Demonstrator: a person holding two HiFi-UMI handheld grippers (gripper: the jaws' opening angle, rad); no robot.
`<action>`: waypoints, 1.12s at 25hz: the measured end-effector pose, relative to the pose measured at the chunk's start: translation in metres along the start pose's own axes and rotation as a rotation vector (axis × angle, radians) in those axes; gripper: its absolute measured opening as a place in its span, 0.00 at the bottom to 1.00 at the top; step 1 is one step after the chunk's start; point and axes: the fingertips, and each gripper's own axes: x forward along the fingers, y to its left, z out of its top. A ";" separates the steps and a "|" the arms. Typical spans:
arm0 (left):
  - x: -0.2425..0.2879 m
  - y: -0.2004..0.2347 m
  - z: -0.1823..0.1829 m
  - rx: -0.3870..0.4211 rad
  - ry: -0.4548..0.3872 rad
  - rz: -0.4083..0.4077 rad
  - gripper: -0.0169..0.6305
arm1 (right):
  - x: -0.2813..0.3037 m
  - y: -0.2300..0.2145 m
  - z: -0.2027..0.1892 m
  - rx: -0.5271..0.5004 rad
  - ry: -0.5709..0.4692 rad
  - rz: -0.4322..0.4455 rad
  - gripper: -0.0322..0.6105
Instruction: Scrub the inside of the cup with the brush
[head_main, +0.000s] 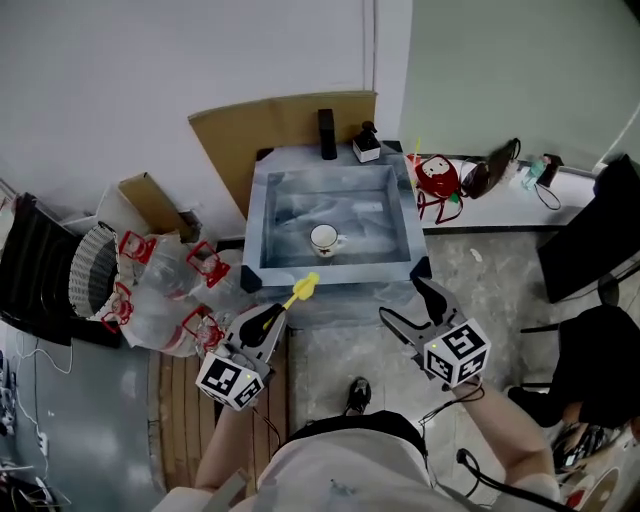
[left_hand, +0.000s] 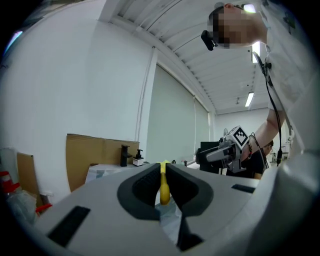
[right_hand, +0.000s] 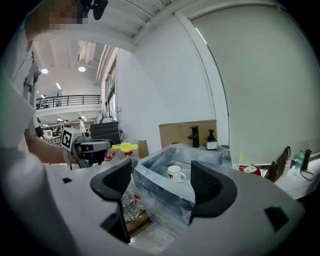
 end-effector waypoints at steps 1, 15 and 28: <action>0.005 0.002 0.000 -0.002 0.001 0.011 0.08 | 0.003 -0.008 0.001 0.002 0.000 0.010 0.60; 0.053 0.004 0.001 0.014 0.055 0.056 0.08 | 0.020 -0.066 0.002 0.027 -0.006 0.086 0.60; 0.085 0.048 -0.014 -0.001 0.095 0.002 0.08 | 0.063 -0.086 0.015 0.011 0.013 0.067 0.60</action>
